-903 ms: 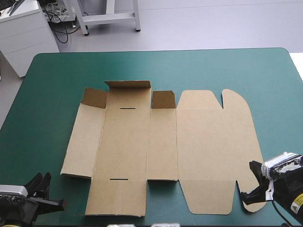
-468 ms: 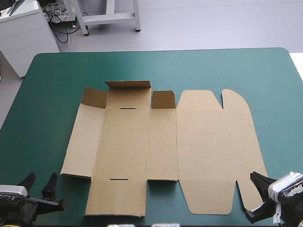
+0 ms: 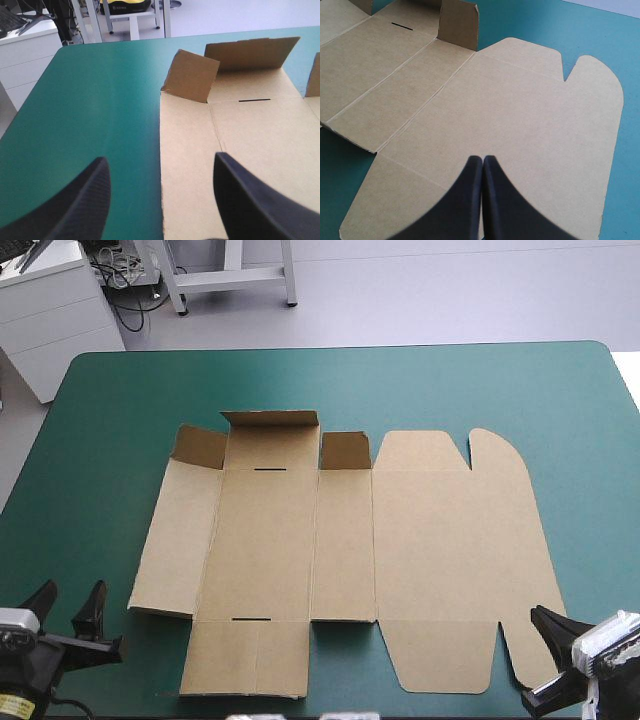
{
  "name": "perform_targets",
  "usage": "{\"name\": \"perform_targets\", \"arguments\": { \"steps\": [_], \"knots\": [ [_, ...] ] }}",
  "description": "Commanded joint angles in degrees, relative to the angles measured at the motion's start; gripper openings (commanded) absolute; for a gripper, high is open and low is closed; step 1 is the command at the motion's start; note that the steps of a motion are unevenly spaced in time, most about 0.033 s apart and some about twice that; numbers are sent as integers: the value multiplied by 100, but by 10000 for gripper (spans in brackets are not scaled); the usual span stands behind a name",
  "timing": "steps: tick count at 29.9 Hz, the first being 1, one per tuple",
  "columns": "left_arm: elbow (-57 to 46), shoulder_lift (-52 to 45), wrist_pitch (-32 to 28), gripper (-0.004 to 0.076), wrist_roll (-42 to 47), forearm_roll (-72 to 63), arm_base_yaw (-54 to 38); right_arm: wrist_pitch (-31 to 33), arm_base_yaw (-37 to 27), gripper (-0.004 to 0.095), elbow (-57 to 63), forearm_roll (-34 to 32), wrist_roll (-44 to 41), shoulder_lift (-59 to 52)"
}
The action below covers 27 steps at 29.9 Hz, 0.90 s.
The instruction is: Fold the box
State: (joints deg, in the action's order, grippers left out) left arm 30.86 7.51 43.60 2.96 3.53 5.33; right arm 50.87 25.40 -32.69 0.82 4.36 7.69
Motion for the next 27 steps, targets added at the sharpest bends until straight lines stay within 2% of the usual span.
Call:
{"name": "perform_targets", "arguments": {
  "steps": [1, 5, 11, 17, 21, 24, 27],
  "knots": [
    [542, 806, -453, 432, 23, 303, 28, -364, -23, -18, -139, 14, 53, 83],
    [1152, 1813, -120, 432, 23, 447, 28, -215, -23, -18, -139, 4, 53, 83],
    [2208, 3332, 1199, 432, 169, 445, 28, 24, -23, -18, -135, -82, 53, 83],
    [2607, 4452, 986, 431, 182, 658, 18, 23, -23, -18, -135, 15, 53, 83],
    [2747, 5081, 1221, 431, 211, 658, -18, 13, -23, -18, -135, 177, 53, 83],
    [2798, 5537, 1231, 431, 87, 381, -379, 13, -23, -18, -135, 223, 53, 83],
    [2920, 5909, 1364, 432, -618, -424, -1166, 13, -23, -18, -135, 223, 53, 83]
  ]
}}
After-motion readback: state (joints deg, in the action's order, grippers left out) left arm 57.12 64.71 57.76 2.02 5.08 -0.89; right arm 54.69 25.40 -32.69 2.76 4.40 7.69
